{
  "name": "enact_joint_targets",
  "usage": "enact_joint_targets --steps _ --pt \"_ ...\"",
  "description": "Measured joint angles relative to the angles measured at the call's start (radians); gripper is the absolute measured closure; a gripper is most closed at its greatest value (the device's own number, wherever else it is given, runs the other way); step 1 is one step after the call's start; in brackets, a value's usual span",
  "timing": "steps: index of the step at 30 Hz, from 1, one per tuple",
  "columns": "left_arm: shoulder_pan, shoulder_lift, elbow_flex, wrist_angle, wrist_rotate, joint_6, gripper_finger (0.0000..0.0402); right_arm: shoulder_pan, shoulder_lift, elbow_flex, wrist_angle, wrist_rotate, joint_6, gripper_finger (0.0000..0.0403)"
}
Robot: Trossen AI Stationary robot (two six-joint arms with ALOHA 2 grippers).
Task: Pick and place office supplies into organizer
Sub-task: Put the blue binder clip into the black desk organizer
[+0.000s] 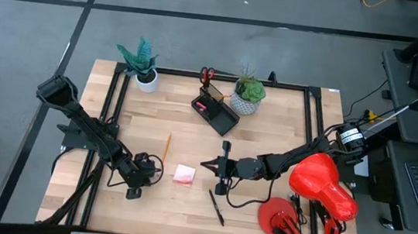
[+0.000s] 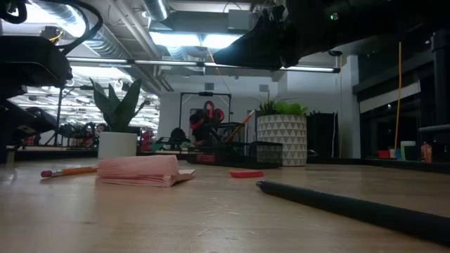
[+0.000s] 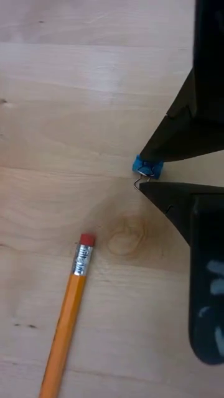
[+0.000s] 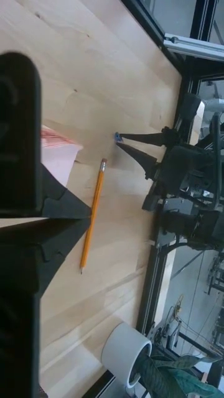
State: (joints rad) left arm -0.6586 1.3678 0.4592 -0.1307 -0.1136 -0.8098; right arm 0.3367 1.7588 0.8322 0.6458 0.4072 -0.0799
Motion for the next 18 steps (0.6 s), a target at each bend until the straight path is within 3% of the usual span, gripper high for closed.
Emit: enact_joint_targets --steps 8,15,18 --pt "0.000 0.000 0.000 0.000 0.001 0.038 0.0349 0.000 0.000 0.000 0.000 0.000 0.000 0.0395" --pt "-0.001 -0.003 0.000 0.005 0.009 0.038 0.0394 0.000 0.000 0.000 0.000 0.000 0.000 0.0395" --pt "-0.001 -0.003 0.000 0.007 0.008 0.038 0.0396 0.000 0.000 0.000 0.000 0.000 0.000 0.0395"
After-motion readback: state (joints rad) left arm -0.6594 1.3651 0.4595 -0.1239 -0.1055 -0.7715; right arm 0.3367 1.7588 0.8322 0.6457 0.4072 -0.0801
